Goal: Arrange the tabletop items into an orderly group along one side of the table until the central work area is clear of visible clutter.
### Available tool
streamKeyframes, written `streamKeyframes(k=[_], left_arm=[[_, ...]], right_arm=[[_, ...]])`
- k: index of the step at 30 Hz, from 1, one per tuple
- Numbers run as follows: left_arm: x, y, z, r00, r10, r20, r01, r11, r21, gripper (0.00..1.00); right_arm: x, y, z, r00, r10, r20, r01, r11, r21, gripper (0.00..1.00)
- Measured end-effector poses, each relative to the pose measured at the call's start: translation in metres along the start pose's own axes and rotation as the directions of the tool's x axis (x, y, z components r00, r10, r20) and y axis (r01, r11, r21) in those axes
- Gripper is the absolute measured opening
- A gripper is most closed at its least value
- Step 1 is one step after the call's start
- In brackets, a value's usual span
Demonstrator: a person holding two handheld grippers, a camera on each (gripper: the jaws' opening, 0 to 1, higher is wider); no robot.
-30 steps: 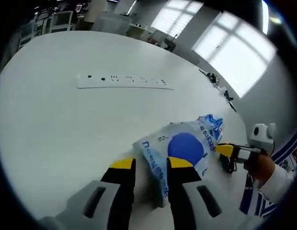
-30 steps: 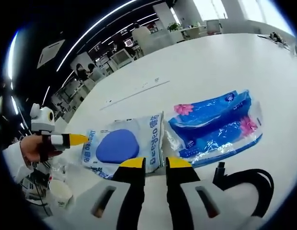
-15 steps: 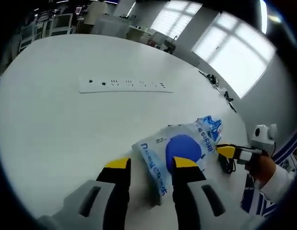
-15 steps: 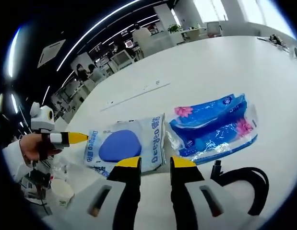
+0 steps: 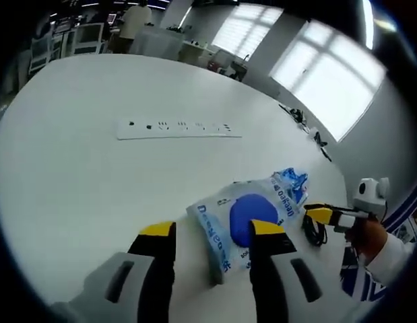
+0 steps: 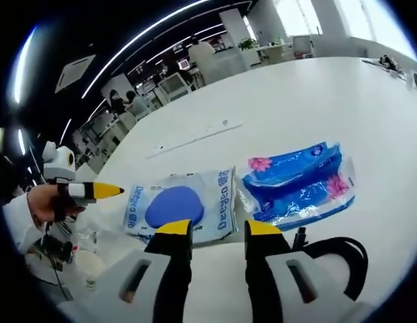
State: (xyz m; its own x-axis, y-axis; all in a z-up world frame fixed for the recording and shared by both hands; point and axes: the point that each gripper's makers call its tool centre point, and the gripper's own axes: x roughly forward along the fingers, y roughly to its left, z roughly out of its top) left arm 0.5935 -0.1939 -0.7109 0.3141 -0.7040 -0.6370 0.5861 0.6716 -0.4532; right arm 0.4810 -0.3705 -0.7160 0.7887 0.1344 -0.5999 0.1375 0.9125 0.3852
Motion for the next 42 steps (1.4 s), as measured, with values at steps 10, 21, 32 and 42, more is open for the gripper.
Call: streamKeyframes(k=[10,21,32,42], left_arm=[[-0.012,-0.003,0.006,1.0,-0.009,0.019,0.009,1.0,0.005,0.52],[-0.029,-0.004,0.011,0.999,-0.017,0.04,0.017,1.0,0.009,0.64],[-0.052,-0.006,0.021,0.997,-0.021,0.076,0.02,1.0,0.013,0.75],[-0.073,-0.01,0.025,0.994,-0.03,0.107,0.028,0.999,0.017,0.79]], right_arm=[[-0.004,0.008,0.011,1.0,0.022,0.007,-0.022,0.999,-0.042,0.38],[-0.008,0.02,0.026,0.998,0.059,0.015,-0.057,0.994,-0.094,0.47],[-0.015,0.034,0.034,0.994,0.105,0.008,-0.103,0.986,-0.134,0.56],[-0.023,0.045,0.04,0.99,0.143,-0.004,-0.142,0.976,-0.163,0.59]])
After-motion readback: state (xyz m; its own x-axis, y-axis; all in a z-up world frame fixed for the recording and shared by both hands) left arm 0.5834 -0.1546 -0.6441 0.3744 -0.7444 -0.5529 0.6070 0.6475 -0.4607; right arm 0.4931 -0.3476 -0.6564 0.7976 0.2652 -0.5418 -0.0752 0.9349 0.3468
